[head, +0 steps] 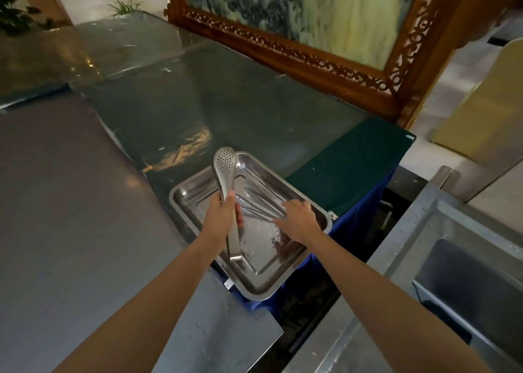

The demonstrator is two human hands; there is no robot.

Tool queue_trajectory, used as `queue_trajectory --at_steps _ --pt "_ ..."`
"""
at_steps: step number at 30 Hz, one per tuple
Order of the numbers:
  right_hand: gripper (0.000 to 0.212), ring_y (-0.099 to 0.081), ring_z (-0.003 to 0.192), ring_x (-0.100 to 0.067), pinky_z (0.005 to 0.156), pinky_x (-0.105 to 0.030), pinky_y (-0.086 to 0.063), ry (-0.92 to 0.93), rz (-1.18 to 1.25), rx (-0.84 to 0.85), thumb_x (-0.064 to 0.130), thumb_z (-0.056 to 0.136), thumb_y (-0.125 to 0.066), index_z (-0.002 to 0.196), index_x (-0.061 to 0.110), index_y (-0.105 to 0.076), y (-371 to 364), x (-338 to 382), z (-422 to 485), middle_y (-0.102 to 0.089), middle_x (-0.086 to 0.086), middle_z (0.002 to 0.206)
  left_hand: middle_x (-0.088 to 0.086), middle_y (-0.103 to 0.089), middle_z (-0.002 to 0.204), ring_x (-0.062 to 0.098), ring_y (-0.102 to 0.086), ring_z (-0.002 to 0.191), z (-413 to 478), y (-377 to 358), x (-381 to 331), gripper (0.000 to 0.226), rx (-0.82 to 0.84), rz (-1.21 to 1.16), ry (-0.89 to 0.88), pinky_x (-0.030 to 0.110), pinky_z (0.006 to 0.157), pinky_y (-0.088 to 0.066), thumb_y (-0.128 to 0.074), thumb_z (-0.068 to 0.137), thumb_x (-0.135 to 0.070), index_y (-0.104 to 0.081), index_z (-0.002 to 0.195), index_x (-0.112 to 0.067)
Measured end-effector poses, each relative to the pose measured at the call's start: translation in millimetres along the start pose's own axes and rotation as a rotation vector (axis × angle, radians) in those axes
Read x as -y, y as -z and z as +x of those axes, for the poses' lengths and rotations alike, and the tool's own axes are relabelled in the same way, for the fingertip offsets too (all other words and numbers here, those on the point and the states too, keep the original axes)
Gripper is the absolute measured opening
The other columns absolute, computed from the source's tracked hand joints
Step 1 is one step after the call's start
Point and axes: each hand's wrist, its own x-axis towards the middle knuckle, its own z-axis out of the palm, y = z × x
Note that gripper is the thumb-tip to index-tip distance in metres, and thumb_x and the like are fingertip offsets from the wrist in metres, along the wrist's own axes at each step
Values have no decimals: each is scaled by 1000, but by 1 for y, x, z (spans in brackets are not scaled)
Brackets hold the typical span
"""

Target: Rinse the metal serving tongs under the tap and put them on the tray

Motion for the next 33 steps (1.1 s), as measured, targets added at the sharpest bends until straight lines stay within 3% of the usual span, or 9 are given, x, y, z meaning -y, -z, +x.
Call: queue_trajectory --at_steps 2,5,10,12,16,21,23,27,33 --pt "44 -41 123 -26 101 -41 -38 93 178 -46 41 95 -42 129 14 -49 15 16 -10 -53 -9 130 1 -53 70 13 -51 63 2 -6 -6 23 37 -131 38 29 67 -49 -38 99 -30 -49 103 -11" --pt "41 -61 88 -19 85 -38 -48 196 520 50 45 97 -33 90 20 -65 38 44 -30 -66 -4 91 3 -52 80 17 -51 74 5 -17 -14 31 118 -275 9 36 74 -45 -33 100 -38 -49 96 -12" --pt "38 -61 97 -23 97 -44 -47 233 712 103 38 97 -38 124 15 -53 51 66 -44 -63 -5 110 2 -65 95 19 -63 92 9 -29 -23 52 156 -322 62 33 71 -51 -33 92 -56 -57 111 -14" --pt "39 -63 94 -13 87 -33 -51 241 751 79 32 98 -40 133 17 -47 54 65 -43 -66 2 107 6 -66 104 20 -63 96 8 -28 -24 50 207 -220 26 30 65 -49 -32 93 -56 -58 112 -17" --pt "19 -54 63 6 56 -7 -39 245 719 -77 27 96 -46 105 16 -59 48 58 -42 -55 15 76 5 -66 106 16 -67 92 6 -14 -21 42 272 -5 -122 25 66 -52 -32 98 -45 -55 118 -16" --pt "29 -49 82 -15 66 -17 -37 150 407 -121 28 97 -46 109 2 -54 10 47 -41 -56 -8 96 11 -60 111 27 -51 111 11 37 8 24 -16 898 -414 39 96 -39 -47 92 -17 -62 111 -14" --pt "29 -47 80 -16 64 -15 -36 105 341 -71 28 97 -45 104 1 -53 -10 43 -42 -53 -12 98 13 -52 124 31 -37 122 11 58 24 31 -103 1024 -321 40 101 -34 -52 89 -15 -59 119 -16" --pt "40 -49 101 -23 86 -25 -37 67 260 -1 31 97 -44 120 -1 -48 -37 45 -42 -42 -17 125 10 -50 128 31 -36 121 11 71 46 33 -50 1234 -263 38 103 -33 -53 88 -23 -61 120 -21" --pt "37 -44 108 -27 94 -38 -44 -13 149 40 31 94 -49 117 2 -45 -55 50 -43 -41 -18 125 9 -51 123 30 -36 117 3 68 62 28 -83 1289 -302 36 98 -33 -54 88 -23 -64 114 -20"
